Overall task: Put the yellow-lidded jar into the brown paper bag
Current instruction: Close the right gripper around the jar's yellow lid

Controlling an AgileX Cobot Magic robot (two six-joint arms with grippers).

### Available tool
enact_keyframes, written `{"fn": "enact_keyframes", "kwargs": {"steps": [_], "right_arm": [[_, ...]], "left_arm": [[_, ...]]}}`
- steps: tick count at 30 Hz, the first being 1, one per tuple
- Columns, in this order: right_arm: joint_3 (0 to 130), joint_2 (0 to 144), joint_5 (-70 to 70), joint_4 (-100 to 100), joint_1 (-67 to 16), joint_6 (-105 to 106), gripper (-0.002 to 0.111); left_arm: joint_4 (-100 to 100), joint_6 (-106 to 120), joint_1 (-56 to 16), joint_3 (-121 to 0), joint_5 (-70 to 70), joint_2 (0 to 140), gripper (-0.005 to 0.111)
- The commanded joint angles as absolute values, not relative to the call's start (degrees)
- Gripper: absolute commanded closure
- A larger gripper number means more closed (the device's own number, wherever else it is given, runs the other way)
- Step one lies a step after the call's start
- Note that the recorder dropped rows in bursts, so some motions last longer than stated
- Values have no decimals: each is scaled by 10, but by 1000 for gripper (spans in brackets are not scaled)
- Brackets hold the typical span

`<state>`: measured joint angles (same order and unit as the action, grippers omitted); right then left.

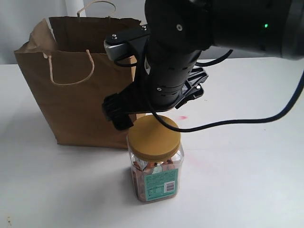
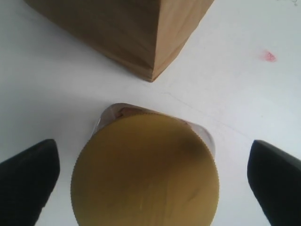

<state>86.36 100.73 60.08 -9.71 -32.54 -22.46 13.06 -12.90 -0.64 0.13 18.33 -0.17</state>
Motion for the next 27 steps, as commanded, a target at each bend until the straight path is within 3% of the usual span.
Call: {"fn": "enact_keyframes", "kwargs": {"steps": [1,27], "right_arm": [[866,1021,612,-96,-327,-227,3],[862,1055,660,-67,-327,-226,3]], "left_arm": [[128,-131,-9,0,178,0,106],[128,-131,-9,0,178,0,106]]}}
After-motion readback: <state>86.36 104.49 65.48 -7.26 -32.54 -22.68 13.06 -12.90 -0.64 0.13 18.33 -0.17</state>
